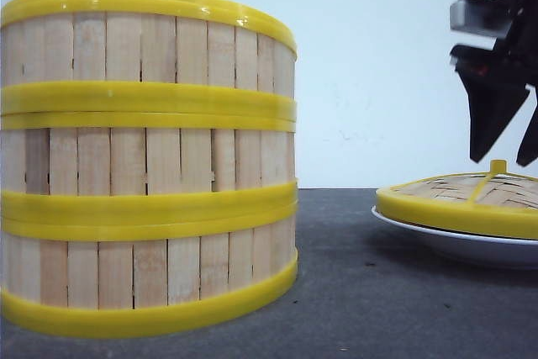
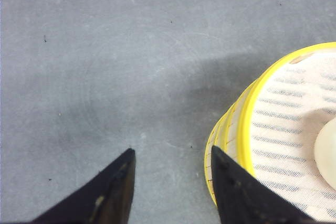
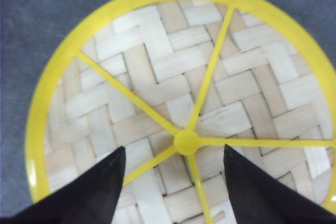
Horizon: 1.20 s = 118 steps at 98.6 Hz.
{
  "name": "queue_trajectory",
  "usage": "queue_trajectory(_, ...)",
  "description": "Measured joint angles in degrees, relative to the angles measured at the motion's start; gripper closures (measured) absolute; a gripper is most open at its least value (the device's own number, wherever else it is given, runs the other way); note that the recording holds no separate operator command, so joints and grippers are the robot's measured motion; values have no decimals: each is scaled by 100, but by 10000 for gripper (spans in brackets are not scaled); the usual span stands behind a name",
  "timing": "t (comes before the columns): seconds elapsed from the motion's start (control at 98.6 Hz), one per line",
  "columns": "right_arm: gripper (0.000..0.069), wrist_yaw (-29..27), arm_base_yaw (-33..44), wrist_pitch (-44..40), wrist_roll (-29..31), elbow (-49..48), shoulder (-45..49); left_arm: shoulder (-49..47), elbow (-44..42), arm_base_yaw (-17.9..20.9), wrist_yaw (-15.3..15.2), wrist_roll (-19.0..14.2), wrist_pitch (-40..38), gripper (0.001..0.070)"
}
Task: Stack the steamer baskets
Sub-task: 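Move the right gripper down to the bamboo lid on the plate, then grasp the lid's yellow center knob with the right gripper and lift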
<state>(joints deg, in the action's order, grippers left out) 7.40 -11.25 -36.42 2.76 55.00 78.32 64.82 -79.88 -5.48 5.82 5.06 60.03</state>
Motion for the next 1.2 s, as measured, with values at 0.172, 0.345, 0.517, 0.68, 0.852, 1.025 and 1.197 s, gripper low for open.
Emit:
queue_trajectory(0.172, 424, -4, 0, 52, 0, 0, 122, 0, 0, 0, 0, 0, 0, 443)
queue_trajectory(0.345, 487, -11, 2, 70, 0, 0, 133, 0, 0, -2, -2, 0, 0, 443)
queue_trajectory(0.517, 492, -9, 2, 155, 0, 0, 133, 0, 0, 0, -2, 0, 0, 443)
queue_trajectory(0.68, 522, -11, 2, 155, 0, 0, 133, 0, 0, -2, -2, 0, 0, 443)
queue_trajectory(0.852, 626, -35, 4, 175, 0, 0, 133, 0, 0, 0, -2, 0, 0, 443)
queue_trajectory(1.025, 628, -28, 4, 229, 0, 0, 133, 0, 0, 0, -2, 0, 0, 443)
queue_trajectory(1.197, 628, -4, 0, -173, -4, 404, 133, 0, 0, 0, -2, 0, 0, 443)
